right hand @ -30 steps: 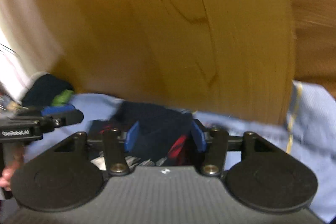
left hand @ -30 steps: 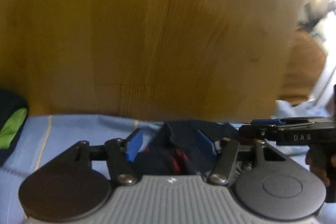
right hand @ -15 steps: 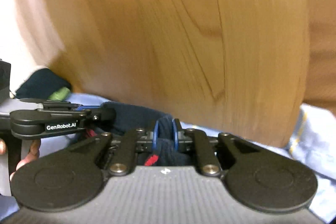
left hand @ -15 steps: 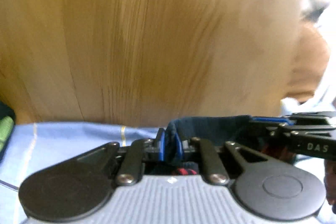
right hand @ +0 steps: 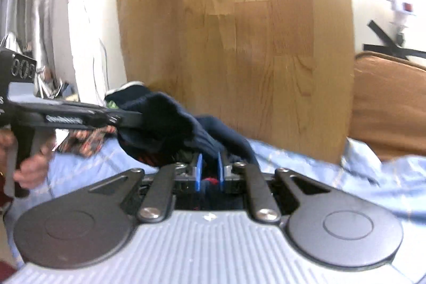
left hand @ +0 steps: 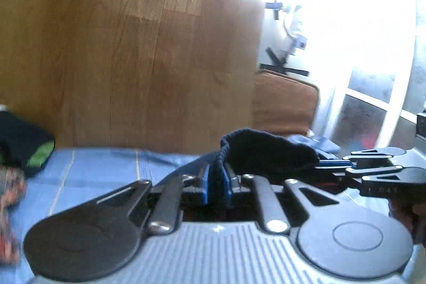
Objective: Fold small clothes
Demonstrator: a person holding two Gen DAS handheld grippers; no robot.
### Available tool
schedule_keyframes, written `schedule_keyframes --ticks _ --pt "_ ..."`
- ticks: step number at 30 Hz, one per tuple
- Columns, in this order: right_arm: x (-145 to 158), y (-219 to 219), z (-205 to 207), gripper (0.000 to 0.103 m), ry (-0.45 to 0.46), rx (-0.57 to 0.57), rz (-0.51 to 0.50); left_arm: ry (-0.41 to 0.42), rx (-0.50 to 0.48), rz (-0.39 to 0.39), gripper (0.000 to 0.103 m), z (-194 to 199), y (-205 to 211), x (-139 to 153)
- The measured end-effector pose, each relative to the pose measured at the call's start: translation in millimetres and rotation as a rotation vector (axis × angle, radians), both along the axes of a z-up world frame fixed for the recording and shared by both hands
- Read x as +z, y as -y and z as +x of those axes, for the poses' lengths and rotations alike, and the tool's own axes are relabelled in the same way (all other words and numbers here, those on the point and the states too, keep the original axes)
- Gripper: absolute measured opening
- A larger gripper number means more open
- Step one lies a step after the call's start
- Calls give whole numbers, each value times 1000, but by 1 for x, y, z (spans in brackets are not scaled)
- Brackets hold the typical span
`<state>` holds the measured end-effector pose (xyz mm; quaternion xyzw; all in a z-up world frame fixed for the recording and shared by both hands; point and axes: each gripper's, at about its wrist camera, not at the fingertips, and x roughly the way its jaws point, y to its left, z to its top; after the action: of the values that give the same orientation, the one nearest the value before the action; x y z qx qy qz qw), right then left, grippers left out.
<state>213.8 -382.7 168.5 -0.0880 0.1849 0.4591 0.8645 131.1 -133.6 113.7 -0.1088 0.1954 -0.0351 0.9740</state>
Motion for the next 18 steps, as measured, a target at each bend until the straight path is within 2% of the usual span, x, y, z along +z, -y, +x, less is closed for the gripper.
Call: schedule_keyframes --ticks 3,6,8,12,15,17,18 --pt "-23 7 -23 15 -25 -31 -26 -55 -16 -40 11 -35 11 -20" --pt "-57 11 -24 15 -81 -71 -54 -126 -24 -57 11 -46 19 -48" --pt "-73 7 -23 15 -88 -95 -69 -151 -26 -59 11 -48 22 -61" --pt "-78 -3 -29 15 -4 -108 -89 -144 -31 -21 14 -48 25 -57" --pt "-77 -2 -30 15 0 -102 -92 -98 -96 -47 22 -61 18 -37" --pt "-82 3 -34 15 11 -100 -95 -6 -98 -91 35 -72 7 -17" --pt "-82 3 -34 15 16 -100 -94 42 -92 -119 37 -74 0 -8"
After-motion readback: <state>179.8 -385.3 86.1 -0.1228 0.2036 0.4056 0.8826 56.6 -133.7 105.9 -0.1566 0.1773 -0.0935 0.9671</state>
